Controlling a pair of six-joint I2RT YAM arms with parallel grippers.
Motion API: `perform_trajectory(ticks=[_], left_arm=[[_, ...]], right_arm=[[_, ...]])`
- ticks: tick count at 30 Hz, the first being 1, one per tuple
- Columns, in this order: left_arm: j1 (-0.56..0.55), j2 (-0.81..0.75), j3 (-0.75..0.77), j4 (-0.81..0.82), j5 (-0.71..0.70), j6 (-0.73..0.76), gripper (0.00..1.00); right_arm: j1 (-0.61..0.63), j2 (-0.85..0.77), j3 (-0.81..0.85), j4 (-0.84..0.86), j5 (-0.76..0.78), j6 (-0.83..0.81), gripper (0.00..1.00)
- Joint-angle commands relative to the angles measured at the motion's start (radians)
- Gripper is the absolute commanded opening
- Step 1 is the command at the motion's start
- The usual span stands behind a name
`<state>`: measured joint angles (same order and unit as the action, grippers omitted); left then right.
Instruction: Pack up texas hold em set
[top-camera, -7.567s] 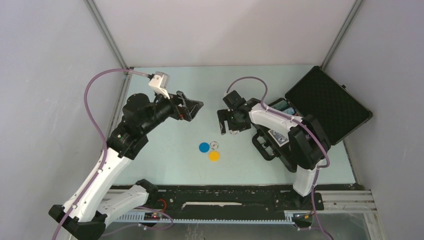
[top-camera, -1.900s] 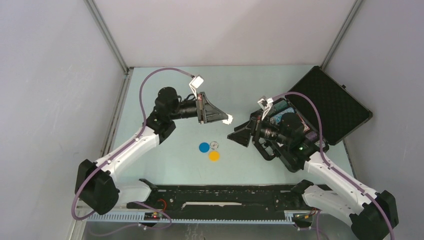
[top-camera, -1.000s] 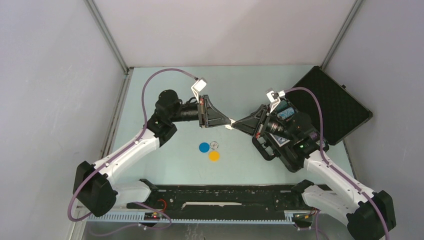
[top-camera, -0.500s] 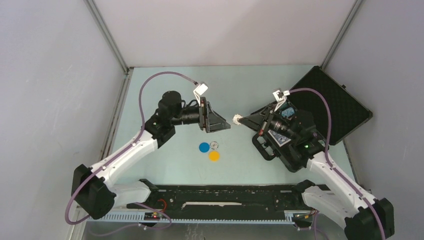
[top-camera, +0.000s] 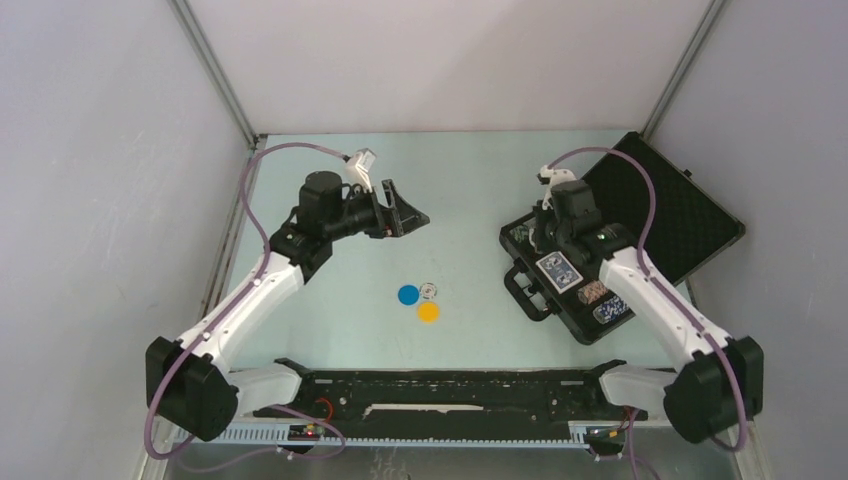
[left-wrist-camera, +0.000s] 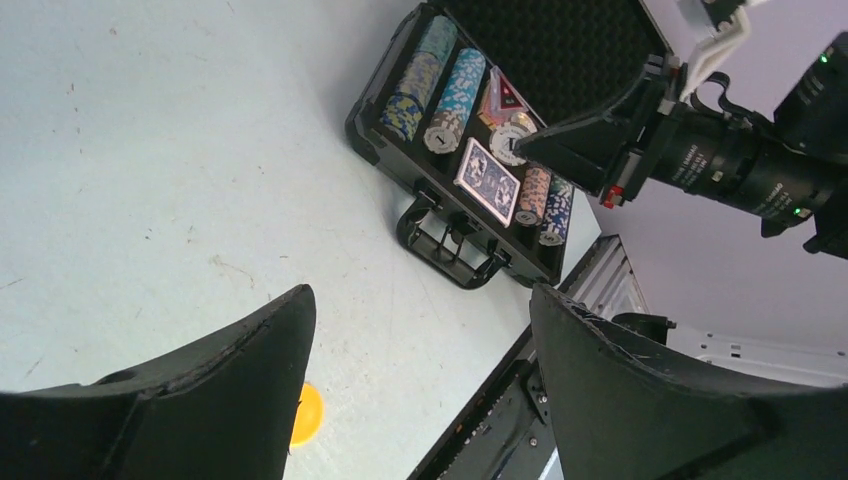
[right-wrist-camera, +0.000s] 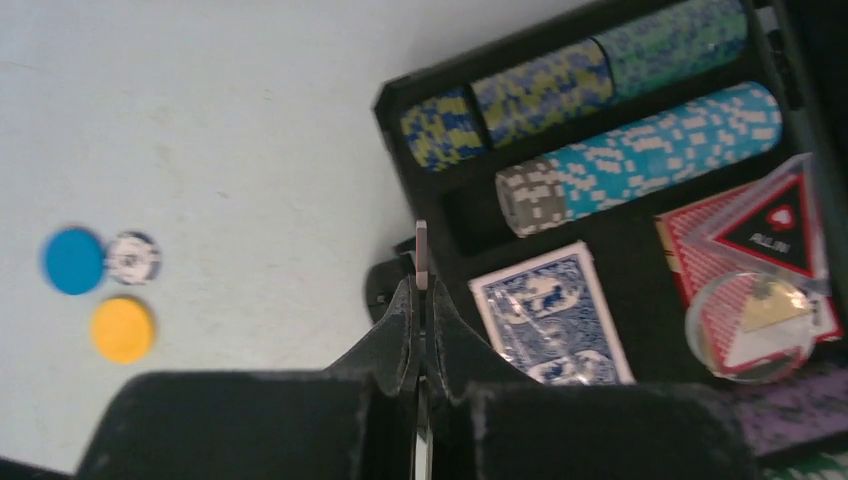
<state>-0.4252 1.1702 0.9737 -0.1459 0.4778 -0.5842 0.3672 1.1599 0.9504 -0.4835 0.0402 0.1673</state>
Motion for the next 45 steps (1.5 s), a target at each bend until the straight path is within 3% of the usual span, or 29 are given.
perform_trajectory(ticks=[1,7,36,40,45], left_arm=[[-0.003,0.009,0.038,0.003,0.005,-0.022,0.84],[-0.003,0.007,0.040,0.005,0.024,-0.029,0.84],[0.006,0.030,0.048,0.004,0.070,-0.048,0.84],[0.006,0.028,0.049,0.003,0.070,-0.049,0.84],[0.006,0.024,0.047,0.010,0.077,-0.055,0.84]], right_arm=[[-0.004,0.109,0.100,-0.116,0.117,-0.161,0.00],[-0.005,0.244,0.136,-0.131,0.103,-0.205,0.00],[-0.005,0.404,0.171,-0.035,0.227,-0.221,0.00],[-0.004,0.392,0.169,-0.035,0.256,-0.211,0.12],[-0.004,0.385,0.168,-0.044,0.267,-0.208,0.19]])
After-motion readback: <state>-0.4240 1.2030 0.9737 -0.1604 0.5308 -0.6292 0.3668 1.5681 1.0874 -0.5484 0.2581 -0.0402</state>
